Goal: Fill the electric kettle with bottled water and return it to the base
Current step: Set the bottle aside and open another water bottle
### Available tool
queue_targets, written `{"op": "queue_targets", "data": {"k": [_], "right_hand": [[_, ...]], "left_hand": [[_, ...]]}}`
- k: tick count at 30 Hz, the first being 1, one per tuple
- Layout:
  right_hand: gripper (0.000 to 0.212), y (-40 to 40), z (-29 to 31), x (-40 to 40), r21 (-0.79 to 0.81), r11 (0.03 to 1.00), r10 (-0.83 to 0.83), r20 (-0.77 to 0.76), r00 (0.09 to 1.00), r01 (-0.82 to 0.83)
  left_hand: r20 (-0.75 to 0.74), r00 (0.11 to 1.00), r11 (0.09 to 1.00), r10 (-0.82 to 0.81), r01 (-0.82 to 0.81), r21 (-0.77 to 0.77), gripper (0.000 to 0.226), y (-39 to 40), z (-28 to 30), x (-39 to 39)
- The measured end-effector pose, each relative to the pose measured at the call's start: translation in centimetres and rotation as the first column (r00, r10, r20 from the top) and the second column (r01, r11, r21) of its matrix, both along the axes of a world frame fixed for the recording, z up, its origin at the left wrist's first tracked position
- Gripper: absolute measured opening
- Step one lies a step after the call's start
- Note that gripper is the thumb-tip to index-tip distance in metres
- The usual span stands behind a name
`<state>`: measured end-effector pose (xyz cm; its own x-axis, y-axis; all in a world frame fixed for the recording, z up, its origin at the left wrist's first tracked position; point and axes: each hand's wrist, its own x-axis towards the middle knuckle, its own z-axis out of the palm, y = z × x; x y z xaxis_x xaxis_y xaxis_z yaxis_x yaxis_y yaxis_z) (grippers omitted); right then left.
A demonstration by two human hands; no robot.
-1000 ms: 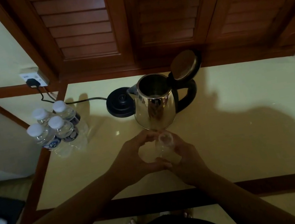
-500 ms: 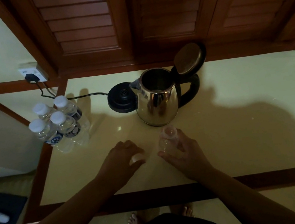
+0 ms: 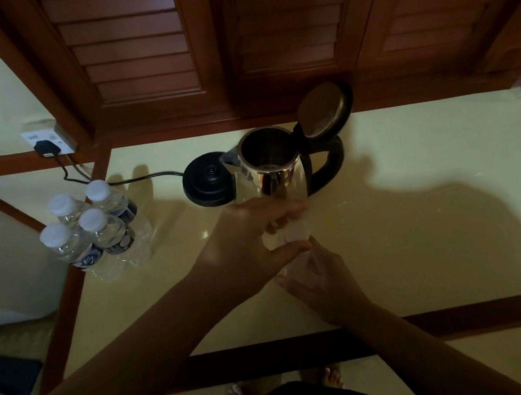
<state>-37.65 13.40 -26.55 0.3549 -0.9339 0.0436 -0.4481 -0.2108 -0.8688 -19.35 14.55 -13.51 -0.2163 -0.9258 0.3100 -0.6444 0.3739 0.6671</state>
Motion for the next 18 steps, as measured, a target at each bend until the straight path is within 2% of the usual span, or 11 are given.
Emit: {"op": "queue_targets", "data": {"k": [7, 9, 11, 14, 18], "right_hand": [[0.05, -0.3, -0.4, -0.2, 0.013, 0.999, 0.03, 0.01, 0.999, -0.03], [0.055, -0.4, -0.5, -0.2, 0.01, 0.999, 0.032, 0.002, 0.999, -0.032], [0.049, -0.5, -0.5, -0.3, 0.022, 0.999, 0.04, 0.016, 0.999, -0.041], [0.049, -0.6, -0.3, -0.3, 0.016, 0.999, 0.047, 0.019, 0.999, -0.047], [0.062, -0.6, -0.4, -0.4, 0.004, 0.998, 0.057, 0.047, 0.997, -0.058]], "left_hand": [[0.096, 0.994, 0.991, -0.043, 0.03, 0.131, 0.043, -0.6, 0.4, 0.2], [0.1, 0.994, 0.988, -0.052, 0.036, 0.15, 0.042, -0.6, 0.5, 0.3], [0.073, 0.996, 0.985, -0.06, 0.047, 0.166, 0.042, -0.6, 0.7, 0.6], [0.049, 0.989, 0.971, -0.142, 0.129, 0.199, 0.038, -0.9, 1.4, 1.0], [0.059, 0.965, 0.946, -0.257, 0.238, 0.221, 0.041, -1.4, 2.1, 0.9]]}}
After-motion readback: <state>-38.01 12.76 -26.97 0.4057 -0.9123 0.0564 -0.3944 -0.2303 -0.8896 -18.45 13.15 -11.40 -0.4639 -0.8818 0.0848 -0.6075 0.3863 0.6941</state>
